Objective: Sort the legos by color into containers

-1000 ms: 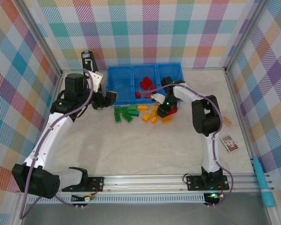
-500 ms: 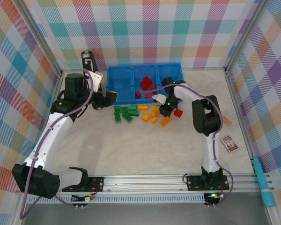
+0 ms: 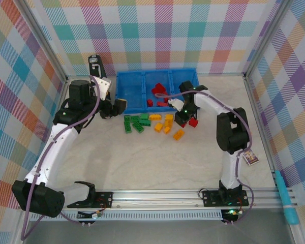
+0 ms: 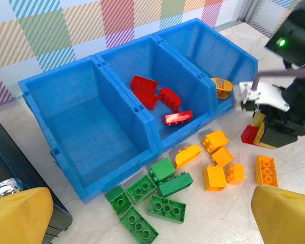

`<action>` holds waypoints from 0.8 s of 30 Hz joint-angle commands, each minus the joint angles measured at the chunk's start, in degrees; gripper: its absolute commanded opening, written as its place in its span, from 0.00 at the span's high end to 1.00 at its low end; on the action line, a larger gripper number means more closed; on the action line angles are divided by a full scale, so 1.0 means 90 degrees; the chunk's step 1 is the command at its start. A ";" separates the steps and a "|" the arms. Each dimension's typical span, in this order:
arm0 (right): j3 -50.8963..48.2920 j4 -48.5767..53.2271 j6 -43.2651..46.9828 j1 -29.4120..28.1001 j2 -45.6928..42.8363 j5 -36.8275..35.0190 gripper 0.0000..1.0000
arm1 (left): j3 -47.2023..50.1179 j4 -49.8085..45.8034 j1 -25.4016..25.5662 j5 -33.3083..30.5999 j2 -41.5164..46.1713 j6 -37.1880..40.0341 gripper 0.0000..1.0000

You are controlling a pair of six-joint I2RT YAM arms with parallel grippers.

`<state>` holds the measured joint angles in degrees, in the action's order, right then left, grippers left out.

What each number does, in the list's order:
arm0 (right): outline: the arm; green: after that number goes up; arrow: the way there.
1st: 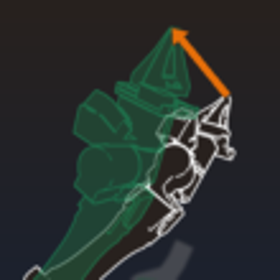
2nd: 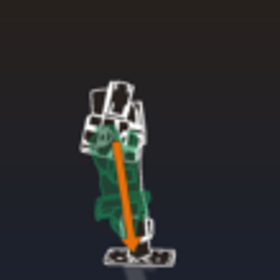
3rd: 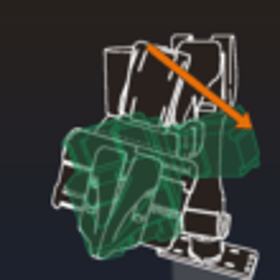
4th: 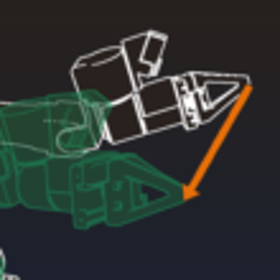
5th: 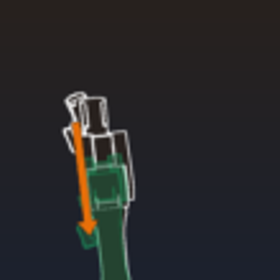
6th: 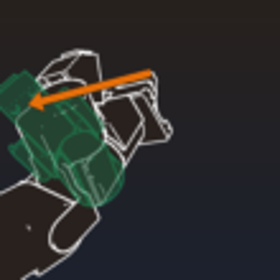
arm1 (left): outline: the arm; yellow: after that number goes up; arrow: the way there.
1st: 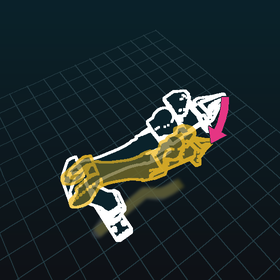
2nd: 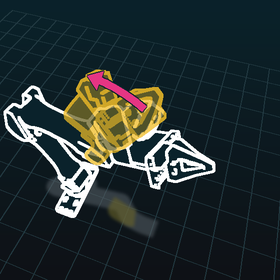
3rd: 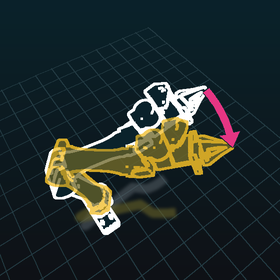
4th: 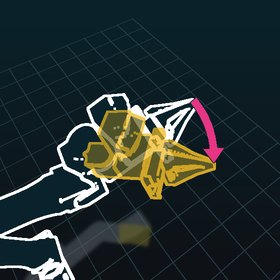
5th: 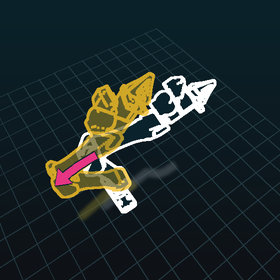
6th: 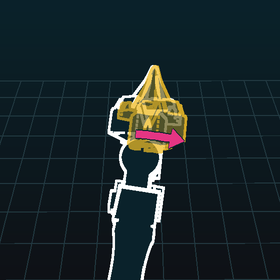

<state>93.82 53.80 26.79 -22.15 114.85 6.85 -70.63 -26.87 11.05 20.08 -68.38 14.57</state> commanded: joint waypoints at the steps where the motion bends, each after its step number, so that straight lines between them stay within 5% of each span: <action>1: 0.0763 0.0231 -0.0401 -0.0019 -0.0065 0.0380 0.92 | 0.0024 0.0084 -0.0114 0.0104 0.0176 -0.0048 0.00; 14: 0.4608 0.0013 -0.0375 -0.0289 0.1901 0.0454 0.92 | 0.0032 0.0035 -0.0114 0.0006 0.0205 0.0017 0.00; 24: 0.5147 -0.1172 -0.0007 -0.0546 0.2890 -0.0540 0.89 | 0.0035 0.0027 -0.0114 -0.0061 0.0158 0.0052 0.00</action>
<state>137.67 47.11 24.56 -26.48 139.02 4.67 -70.63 -26.89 11.05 19.88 -67.96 14.61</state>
